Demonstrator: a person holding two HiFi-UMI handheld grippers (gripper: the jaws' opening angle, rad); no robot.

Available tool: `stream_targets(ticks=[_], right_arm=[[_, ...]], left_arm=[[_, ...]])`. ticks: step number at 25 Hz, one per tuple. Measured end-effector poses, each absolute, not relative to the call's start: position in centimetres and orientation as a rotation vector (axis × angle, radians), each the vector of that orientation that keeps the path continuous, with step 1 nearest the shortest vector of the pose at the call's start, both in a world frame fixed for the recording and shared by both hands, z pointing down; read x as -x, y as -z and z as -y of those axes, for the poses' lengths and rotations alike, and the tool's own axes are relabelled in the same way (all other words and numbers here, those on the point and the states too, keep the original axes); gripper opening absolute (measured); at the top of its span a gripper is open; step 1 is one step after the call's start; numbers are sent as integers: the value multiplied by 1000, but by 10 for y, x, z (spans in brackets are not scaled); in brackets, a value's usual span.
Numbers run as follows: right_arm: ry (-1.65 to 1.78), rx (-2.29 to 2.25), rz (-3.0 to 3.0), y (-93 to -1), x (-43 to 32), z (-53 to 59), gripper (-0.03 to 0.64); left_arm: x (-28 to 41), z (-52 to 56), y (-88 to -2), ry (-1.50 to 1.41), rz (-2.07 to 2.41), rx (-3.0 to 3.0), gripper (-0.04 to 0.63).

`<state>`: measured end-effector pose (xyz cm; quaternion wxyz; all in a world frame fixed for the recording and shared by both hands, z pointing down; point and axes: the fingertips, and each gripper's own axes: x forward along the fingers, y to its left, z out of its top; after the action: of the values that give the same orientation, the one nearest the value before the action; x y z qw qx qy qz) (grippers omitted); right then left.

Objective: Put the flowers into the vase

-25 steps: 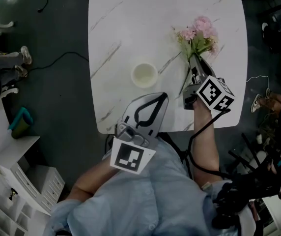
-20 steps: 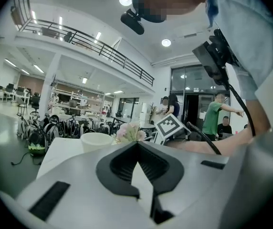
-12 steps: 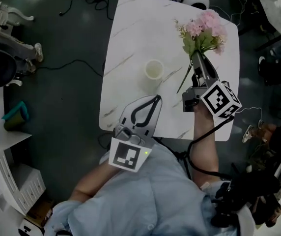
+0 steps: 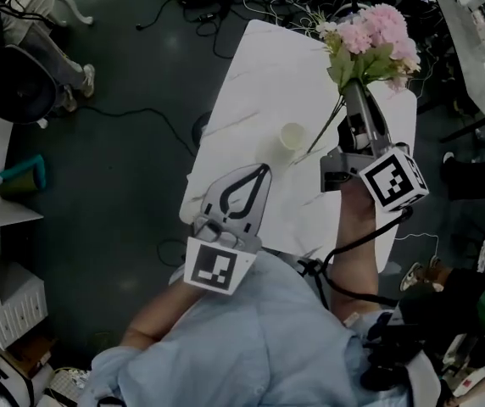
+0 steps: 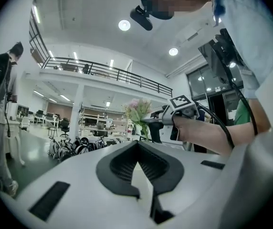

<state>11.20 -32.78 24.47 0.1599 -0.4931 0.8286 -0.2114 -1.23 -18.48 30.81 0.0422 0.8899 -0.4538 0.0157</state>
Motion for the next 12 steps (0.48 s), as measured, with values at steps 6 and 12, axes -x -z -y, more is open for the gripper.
stream_targets(ticks=[6, 12], right_arm=[[508, 1353, -2394, -232, -92, 330, 31], [498, 1356, -2402, -256, -98, 327, 31]], left_arm=[[30, 184, -307, -10, 1464, -2681, 5], [23, 182, -314, -27, 1468, -2641, 3]])
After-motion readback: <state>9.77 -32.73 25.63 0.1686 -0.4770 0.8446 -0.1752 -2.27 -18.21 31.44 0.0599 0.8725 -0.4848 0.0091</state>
